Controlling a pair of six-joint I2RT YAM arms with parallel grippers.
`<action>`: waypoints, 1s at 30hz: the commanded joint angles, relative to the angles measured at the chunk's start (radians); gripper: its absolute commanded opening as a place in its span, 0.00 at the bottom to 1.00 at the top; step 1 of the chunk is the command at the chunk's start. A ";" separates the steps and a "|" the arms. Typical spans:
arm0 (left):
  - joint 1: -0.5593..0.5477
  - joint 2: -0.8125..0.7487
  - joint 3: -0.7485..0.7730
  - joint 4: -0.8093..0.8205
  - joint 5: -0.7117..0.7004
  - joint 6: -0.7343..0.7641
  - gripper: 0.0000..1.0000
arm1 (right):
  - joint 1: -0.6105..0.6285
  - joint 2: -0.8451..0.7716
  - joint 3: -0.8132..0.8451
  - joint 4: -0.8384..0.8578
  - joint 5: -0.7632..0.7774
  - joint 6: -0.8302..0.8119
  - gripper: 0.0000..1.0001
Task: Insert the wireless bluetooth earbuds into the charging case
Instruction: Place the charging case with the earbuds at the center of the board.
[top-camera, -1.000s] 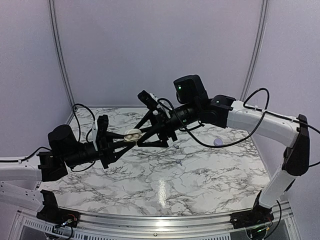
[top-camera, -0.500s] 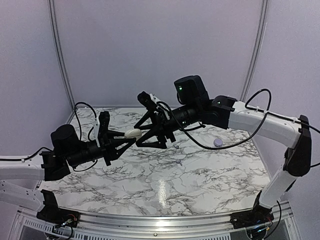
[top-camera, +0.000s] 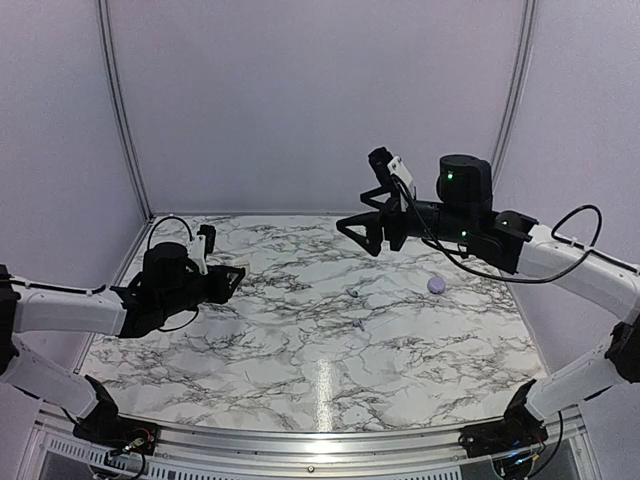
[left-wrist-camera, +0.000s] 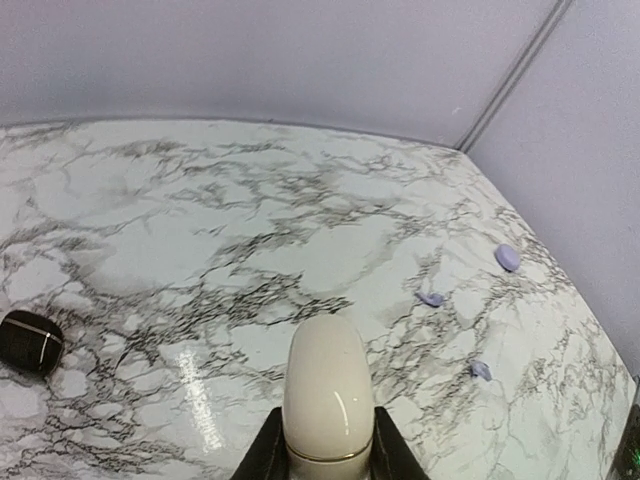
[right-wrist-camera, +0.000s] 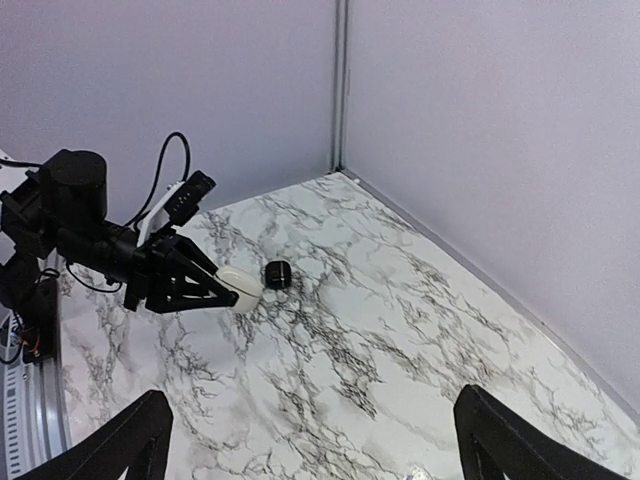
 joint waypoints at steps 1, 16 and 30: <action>0.092 0.098 0.065 -0.031 0.075 -0.101 0.00 | -0.086 -0.034 -0.090 0.095 0.020 0.103 0.99; 0.198 0.430 0.220 -0.095 0.200 -0.201 0.01 | -0.289 0.031 -0.174 0.199 -0.273 0.364 0.98; 0.257 0.565 0.301 -0.156 0.249 -0.270 0.09 | -0.341 0.078 -0.182 0.235 -0.407 0.457 0.99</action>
